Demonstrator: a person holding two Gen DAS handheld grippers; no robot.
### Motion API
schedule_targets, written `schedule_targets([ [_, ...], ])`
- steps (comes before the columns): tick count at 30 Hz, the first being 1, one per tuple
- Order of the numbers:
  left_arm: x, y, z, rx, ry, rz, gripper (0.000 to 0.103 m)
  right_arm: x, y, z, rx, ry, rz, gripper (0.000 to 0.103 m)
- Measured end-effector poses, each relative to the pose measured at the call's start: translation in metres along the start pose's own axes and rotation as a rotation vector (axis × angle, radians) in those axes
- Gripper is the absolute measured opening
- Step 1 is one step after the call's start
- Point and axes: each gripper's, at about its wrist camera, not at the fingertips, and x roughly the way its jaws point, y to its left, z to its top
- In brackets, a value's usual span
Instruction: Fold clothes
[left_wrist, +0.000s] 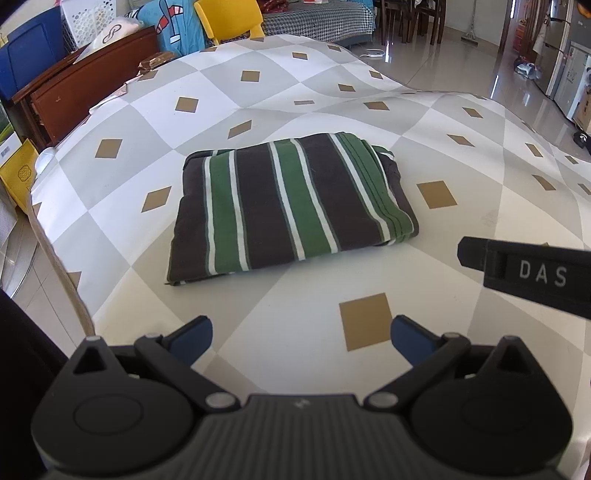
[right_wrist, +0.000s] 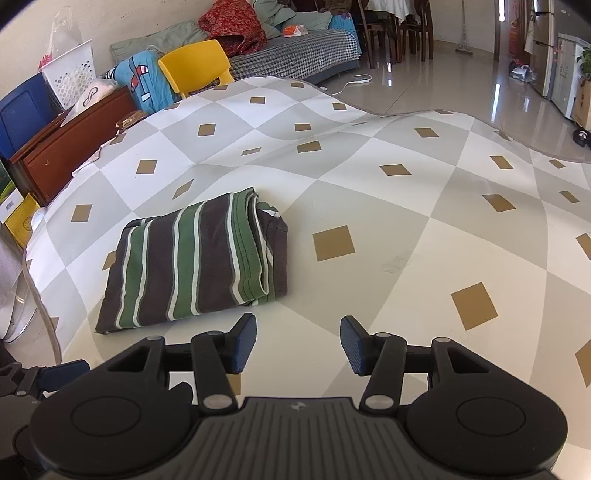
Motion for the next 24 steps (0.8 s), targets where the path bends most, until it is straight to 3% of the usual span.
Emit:
schedule_targets([
  [18, 0.013, -0.068, 0.005, 0.155, 0.007, -0.08, 0.103, -0.021, -0.069, -0.017, 0.144, 0.013, -0.081, 0.05],
  [24, 0.023, -0.09, 0.011, 0.203, 0.011, -0.1, 0.103, -0.021, -0.108, -0.023, 0.261, 0.037, -0.118, 0.05],
])
